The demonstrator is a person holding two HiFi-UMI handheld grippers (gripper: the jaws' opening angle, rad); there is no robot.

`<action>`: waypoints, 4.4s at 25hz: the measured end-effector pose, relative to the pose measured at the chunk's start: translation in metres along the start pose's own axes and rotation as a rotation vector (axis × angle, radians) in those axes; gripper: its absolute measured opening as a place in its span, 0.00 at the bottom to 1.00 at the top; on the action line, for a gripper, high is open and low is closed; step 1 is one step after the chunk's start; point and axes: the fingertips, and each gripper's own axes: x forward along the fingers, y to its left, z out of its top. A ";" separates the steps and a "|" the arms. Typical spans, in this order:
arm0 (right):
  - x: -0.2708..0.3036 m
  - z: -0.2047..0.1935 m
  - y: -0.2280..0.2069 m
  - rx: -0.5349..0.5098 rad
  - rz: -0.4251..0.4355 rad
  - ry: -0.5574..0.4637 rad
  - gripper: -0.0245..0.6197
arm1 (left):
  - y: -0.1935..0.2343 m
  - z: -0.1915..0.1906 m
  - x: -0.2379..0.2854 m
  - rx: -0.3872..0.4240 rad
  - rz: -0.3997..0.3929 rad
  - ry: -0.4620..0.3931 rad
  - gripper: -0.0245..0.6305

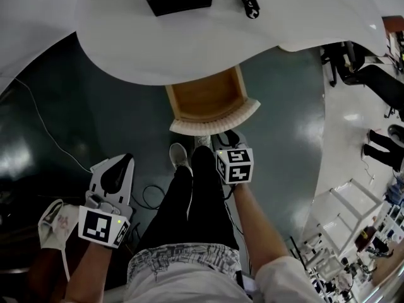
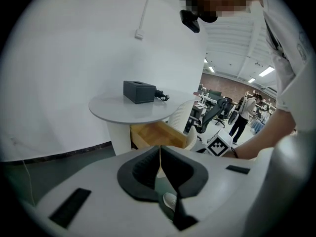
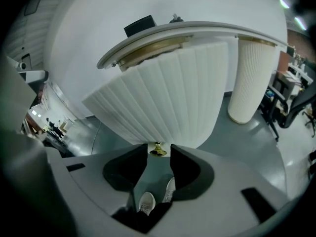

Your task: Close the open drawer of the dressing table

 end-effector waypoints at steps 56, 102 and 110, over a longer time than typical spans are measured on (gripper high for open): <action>0.111 0.178 0.005 -0.079 0.033 -0.078 0.22 | 0.059 0.021 0.007 -0.137 0.196 0.008 0.07; -0.071 0.170 0.050 -0.128 0.062 -0.315 0.29 | 0.012 0.100 -0.062 0.039 0.111 -0.217 0.07; -0.153 0.188 0.088 -0.152 0.084 -0.426 0.25 | -0.003 0.136 -0.099 0.077 0.101 -0.324 0.07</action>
